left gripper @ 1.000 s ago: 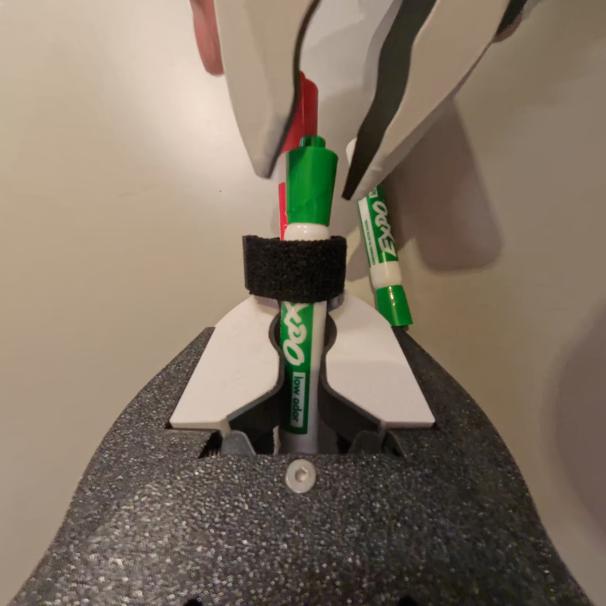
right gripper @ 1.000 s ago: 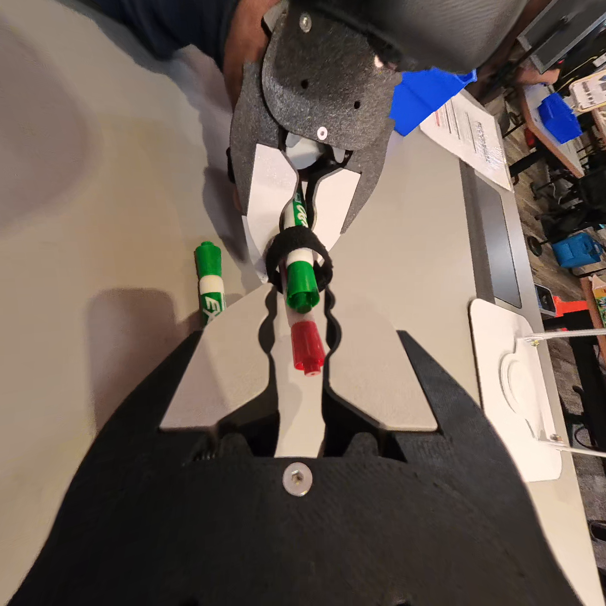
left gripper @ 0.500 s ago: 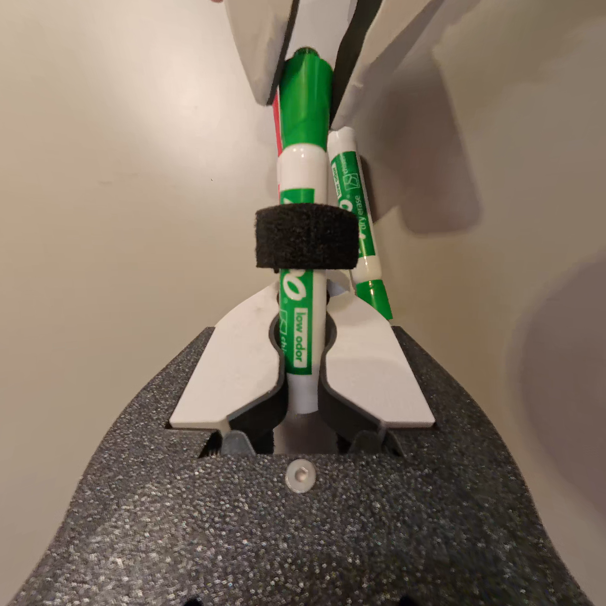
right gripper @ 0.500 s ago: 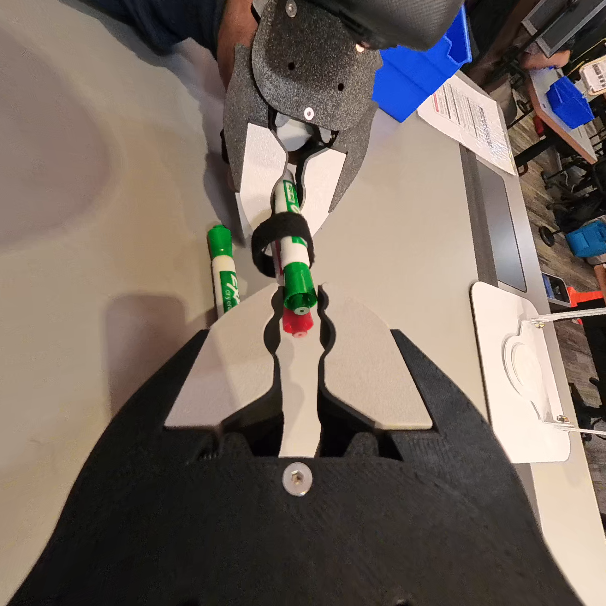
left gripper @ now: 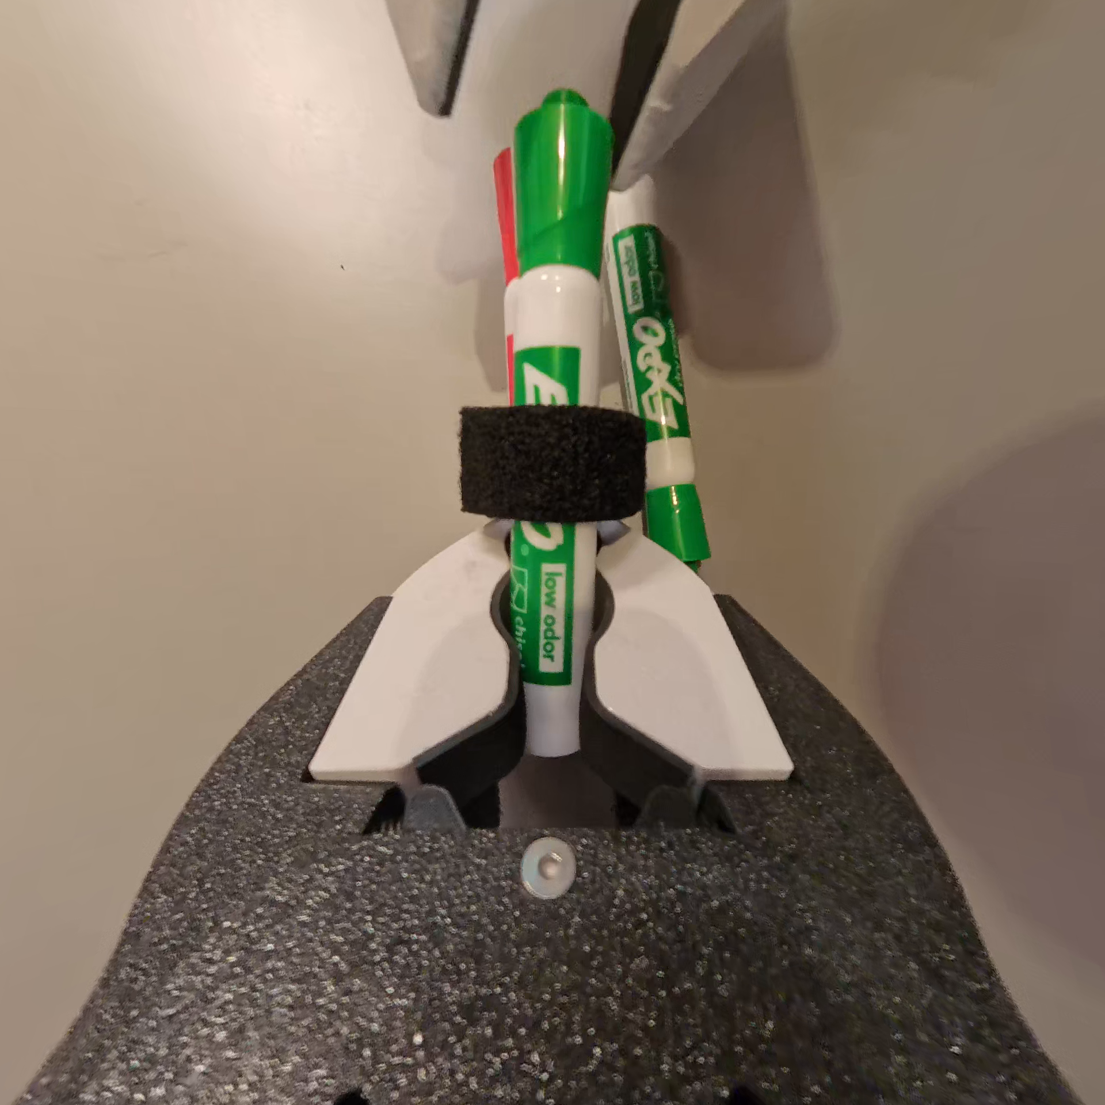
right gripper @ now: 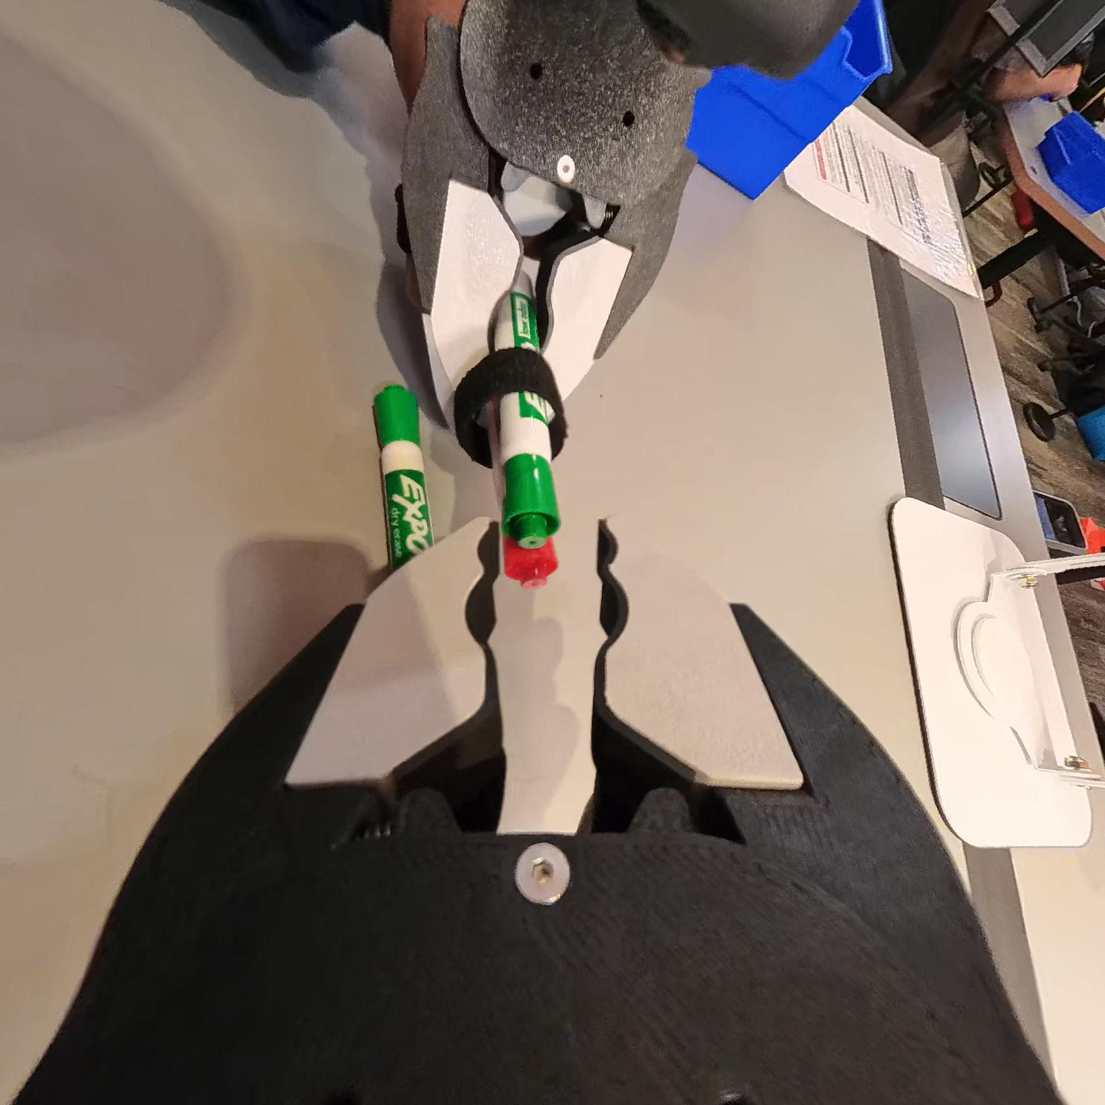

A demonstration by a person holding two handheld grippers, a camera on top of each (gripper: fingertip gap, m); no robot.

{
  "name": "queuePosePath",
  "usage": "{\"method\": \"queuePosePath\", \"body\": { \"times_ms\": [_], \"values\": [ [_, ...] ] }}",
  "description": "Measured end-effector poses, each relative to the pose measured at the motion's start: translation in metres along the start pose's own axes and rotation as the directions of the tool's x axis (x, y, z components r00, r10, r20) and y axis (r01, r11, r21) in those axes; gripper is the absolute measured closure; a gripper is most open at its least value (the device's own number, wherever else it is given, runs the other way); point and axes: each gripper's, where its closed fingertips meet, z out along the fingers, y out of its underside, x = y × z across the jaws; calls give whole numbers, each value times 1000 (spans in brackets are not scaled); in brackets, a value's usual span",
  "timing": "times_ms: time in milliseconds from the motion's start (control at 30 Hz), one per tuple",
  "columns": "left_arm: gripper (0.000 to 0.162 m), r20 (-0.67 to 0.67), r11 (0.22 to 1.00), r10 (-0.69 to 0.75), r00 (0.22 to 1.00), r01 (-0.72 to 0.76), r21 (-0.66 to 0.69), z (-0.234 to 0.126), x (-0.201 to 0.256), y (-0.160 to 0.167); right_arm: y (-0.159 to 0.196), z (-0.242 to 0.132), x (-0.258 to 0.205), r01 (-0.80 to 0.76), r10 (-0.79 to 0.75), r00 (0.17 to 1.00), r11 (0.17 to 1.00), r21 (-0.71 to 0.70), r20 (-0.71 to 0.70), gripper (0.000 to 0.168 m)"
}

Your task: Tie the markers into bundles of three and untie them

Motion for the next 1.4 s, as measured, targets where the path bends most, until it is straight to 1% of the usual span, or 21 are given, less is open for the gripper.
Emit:
{"method": "queuePosePath", "body": {
  "times_ms": [67,133,200,267,300,367,700,800,933,1067,1233,1333,1400],
  "values": [
    [146,11,1000,-3,1000,3,-14,1,0,0,-4,1,-5,-7,6,1000,1000,23,25,131],
    [146,-1,1000,4,1000,-4,-10,1,2,-1,-8,3,-9,-11,9,999,999,36,44,130],
    [146,1,1000,3,1000,-3,-9,2,2,-1,-7,7,-12,1,-2,999,1000,20,45,131],
    [146,-4,1000,2,1000,-2,-3,2,2,-2,-5,11,-13,10,-10,999,1000,-1,35,139],
    [146,-5,1000,1,1000,-1,0,2,3,-3,-5,11,-12,13,-12,1000,1000,-8,22,148],
    [146,-5,1000,4,1000,-4,-1,2,3,-2,-4,11,-10,16,-16,1000,1000,-19,13,149],
    [145,-5,999,16,1000,-16,-30,5,4,1,-5,6,-8,14,-12,1000,997,-76,18,149],
    [145,5,1000,6,1000,-6,-25,6,3,0,-7,6,-4,7,-8,1000,998,-58,-6,149],
    [146,-15,1000,-2,1000,2,4,6,6,-4,-8,4,3,-20,20,999,1000,-22,-34,147],
    [146,-33,1000,-12,999,12,8,8,9,-6,-11,3,-1,-46,46,999,999,28,4,148],
    [146,-33,1000,-20,999,19,-10,9,10,-4,-1,10,-6,-1,1,1000,1000,-26,2,148],
    [146,-18,999,-23,1000,23,-23,9,9,-3,0,11,-8,-6,6,1000,1000,-21,19,147],
    [146,-16,999,-21,1000,21,-27,8,9,-3,-1,11,-12,-11,12,999,1000,-10,44,142]
  ]
}}
